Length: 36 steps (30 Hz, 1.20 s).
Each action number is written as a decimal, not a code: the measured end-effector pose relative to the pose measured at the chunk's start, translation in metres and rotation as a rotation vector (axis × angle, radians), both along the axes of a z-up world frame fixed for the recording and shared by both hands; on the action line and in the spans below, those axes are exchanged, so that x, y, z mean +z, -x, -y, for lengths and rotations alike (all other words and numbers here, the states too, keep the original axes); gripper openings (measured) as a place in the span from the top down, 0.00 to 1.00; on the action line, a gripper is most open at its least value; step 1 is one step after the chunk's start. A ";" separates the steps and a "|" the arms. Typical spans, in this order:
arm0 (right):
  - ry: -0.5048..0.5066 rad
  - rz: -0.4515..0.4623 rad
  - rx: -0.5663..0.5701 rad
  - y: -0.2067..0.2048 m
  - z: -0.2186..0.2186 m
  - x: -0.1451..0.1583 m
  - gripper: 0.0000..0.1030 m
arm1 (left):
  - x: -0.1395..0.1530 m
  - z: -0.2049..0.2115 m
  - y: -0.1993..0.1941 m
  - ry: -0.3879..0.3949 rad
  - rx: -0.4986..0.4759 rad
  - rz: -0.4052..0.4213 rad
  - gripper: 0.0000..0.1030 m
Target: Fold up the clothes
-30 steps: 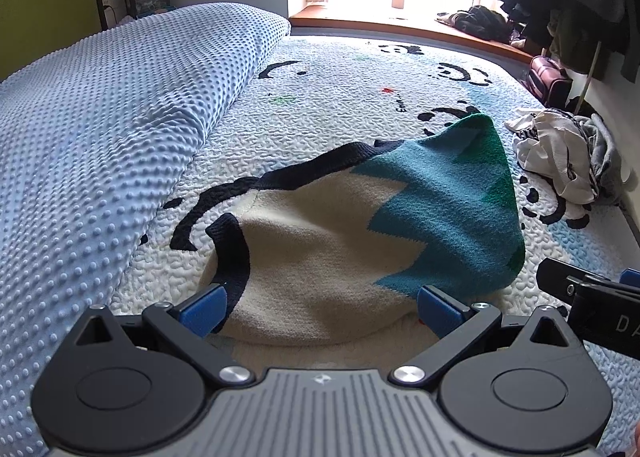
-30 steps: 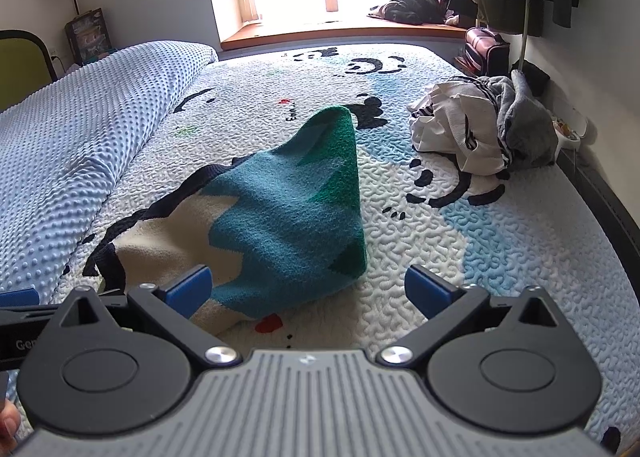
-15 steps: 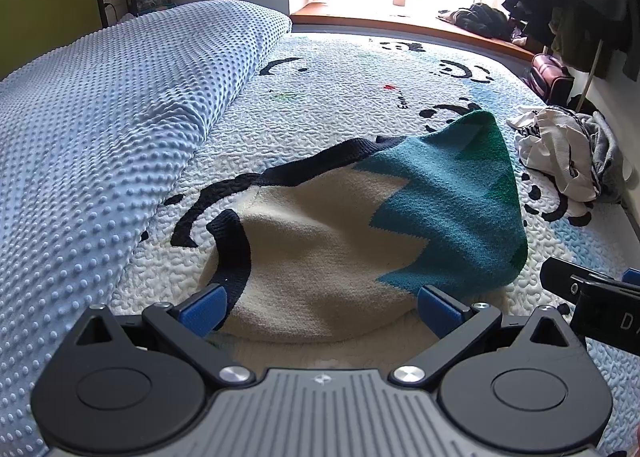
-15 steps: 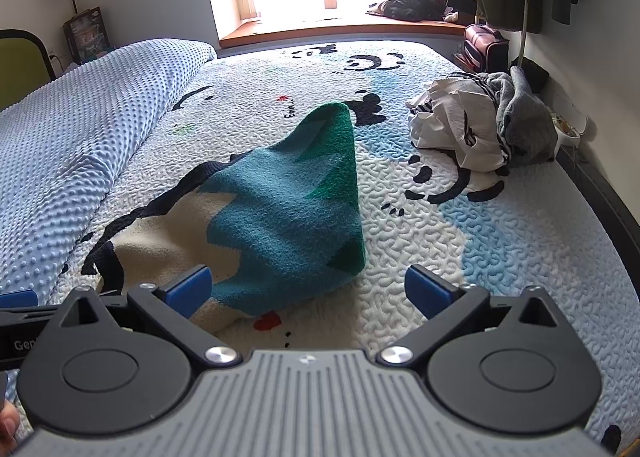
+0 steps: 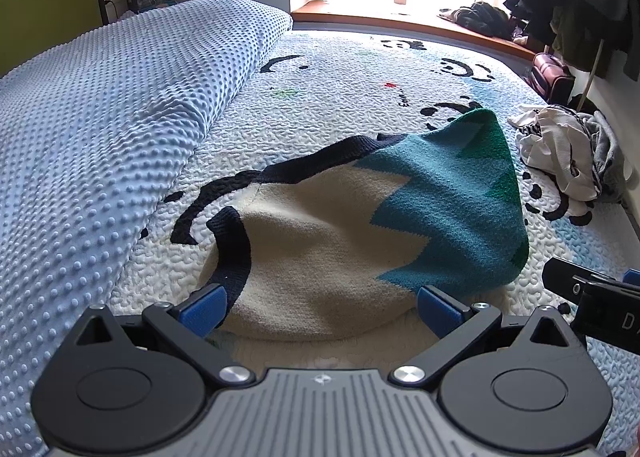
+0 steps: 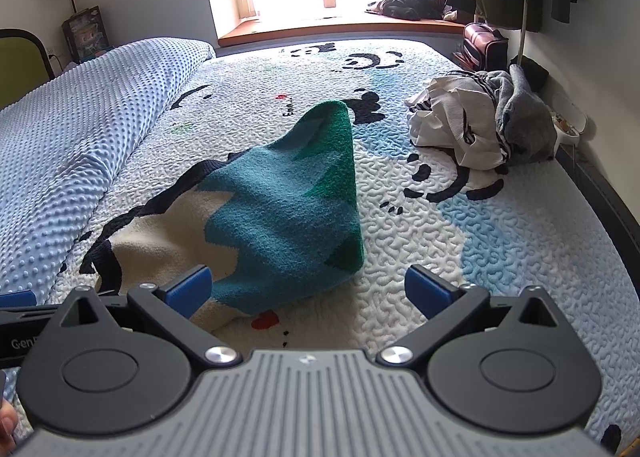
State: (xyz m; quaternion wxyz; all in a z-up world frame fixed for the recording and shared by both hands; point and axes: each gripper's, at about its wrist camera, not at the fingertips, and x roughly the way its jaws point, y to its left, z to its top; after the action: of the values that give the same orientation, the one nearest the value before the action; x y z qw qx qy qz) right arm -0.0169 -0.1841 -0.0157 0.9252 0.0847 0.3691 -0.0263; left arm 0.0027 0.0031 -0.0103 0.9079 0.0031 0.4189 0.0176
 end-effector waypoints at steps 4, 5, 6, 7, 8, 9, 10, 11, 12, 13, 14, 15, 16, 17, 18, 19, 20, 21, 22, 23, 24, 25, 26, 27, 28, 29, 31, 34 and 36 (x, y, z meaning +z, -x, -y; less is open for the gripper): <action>0.003 -0.004 0.000 -0.008 0.001 0.002 0.00 | -0.001 -0.001 0.000 -0.001 0.000 0.000 0.01; 0.002 -0.004 0.000 -0.008 0.001 0.002 0.00 | -0.001 0.000 0.000 -0.001 0.000 -0.001 0.01; 0.002 -0.004 0.001 -0.008 0.001 0.002 0.00 | -0.001 0.000 0.000 -0.001 0.000 -0.001 0.01; 0.003 -0.002 0.002 -0.009 0.001 0.001 0.00 | -0.002 0.000 -0.001 -0.002 0.002 -0.002 0.01; 0.008 0.003 0.006 -0.009 0.000 0.000 0.00 | -0.002 -0.001 0.000 -0.002 0.002 -0.001 0.01; 0.012 0.008 0.009 -0.010 0.000 -0.001 0.00 | -0.003 -0.001 -0.001 -0.002 0.001 -0.002 0.01; 0.017 0.013 0.013 -0.011 -0.001 -0.002 0.00 | -0.004 -0.002 -0.001 -0.003 0.003 -0.003 0.01; 0.021 0.018 0.016 -0.012 -0.001 -0.003 0.00 | -0.004 -0.003 -0.002 -0.003 0.004 -0.005 0.01; 0.026 0.022 0.020 -0.012 -0.002 -0.004 0.00 | -0.005 -0.003 -0.003 -0.004 0.005 -0.007 0.01; 0.030 0.027 0.024 -0.013 -0.002 -0.006 0.00 | -0.007 -0.004 -0.004 -0.004 0.008 -0.011 0.01; 0.034 0.032 0.027 -0.014 -0.003 -0.007 0.00 | -0.009 -0.006 -0.006 -0.003 0.012 -0.016 0.01; 0.039 0.037 0.031 -0.015 -0.003 -0.008 0.00 | -0.012 -0.008 -0.007 -0.001 0.014 -0.020 0.01; 0.043 0.042 0.035 -0.016 -0.004 -0.009 0.00 | -0.014 -0.010 -0.009 0.000 0.014 -0.020 0.01; 0.048 0.047 0.045 -0.020 -0.004 -0.012 0.00 | -0.018 -0.012 -0.010 -0.001 0.013 -0.021 0.01; 0.053 0.051 0.055 -0.024 -0.004 -0.014 0.00 | -0.021 -0.014 -0.012 -0.001 0.010 -0.021 0.01; 0.058 0.056 0.065 -0.028 -0.005 -0.017 0.00 | -0.025 -0.017 -0.014 -0.001 0.007 -0.020 0.01; 0.063 0.060 0.075 -0.032 -0.005 -0.019 0.00 | -0.030 -0.020 -0.016 -0.001 0.007 -0.014 0.01; 0.068 0.065 0.085 -0.036 -0.006 -0.022 0.00 | -0.034 -0.023 -0.018 -0.001 0.006 -0.008 0.01; 0.073 0.069 0.095 -0.040 -0.006 -0.024 0.00 | -0.038 -0.027 -0.021 -0.002 0.008 0.002 0.01; 0.078 0.074 0.105 -0.044 -0.007 -0.027 0.00 | -0.043 -0.031 -0.024 -0.001 0.008 0.009 0.01; 0.083 0.078 0.115 -0.048 -0.007 -0.030 0.00 | -0.048 -0.035 -0.027 0.007 0.004 0.013 0.01; 0.088 0.083 0.125 -0.052 -0.007 -0.032 0.00 | -0.053 -0.040 -0.032 0.017 0.000 0.013 0.01; 0.093 0.088 0.135 -0.056 -0.008 -0.035 0.00 | -0.058 -0.045 -0.036 0.028 -0.002 0.017 0.01; 0.097 0.092 0.145 -0.060 -0.008 -0.037 0.00 | -0.062 -0.049 -0.041 0.038 -0.004 0.021 0.01; 0.102 0.097 0.155 -0.064 -0.009 -0.040 0.00 | -0.066 -0.053 -0.046 0.046 -0.005 0.027 0.01; 0.107 0.101 0.165 -0.068 -0.009 -0.042 0.00 | -0.069 -0.058 -0.051 0.050 -0.008 0.035 0.01; 0.117 0.110 0.185 -0.076 -0.010 -0.048 0.00 | -0.075 -0.065 -0.062 0.045 -0.026 0.050 0.01; 0.146 0.117 0.230 -0.091 -0.011 -0.055 0.00 | -0.085 -0.078 -0.088 -0.002 -0.047 0.045 0.06; 0.177 0.109 0.275 -0.114 -0.016 -0.054 0.02 | -0.093 -0.089 -0.108 -0.023 -0.055 0.032 0.16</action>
State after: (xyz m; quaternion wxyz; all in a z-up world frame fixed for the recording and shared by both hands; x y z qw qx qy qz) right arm 0.0969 -0.1681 -0.0699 0.9426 -0.0472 0.3225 0.0729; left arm 0.1111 0.0921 -0.1030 0.9145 0.0249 0.4037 -0.0026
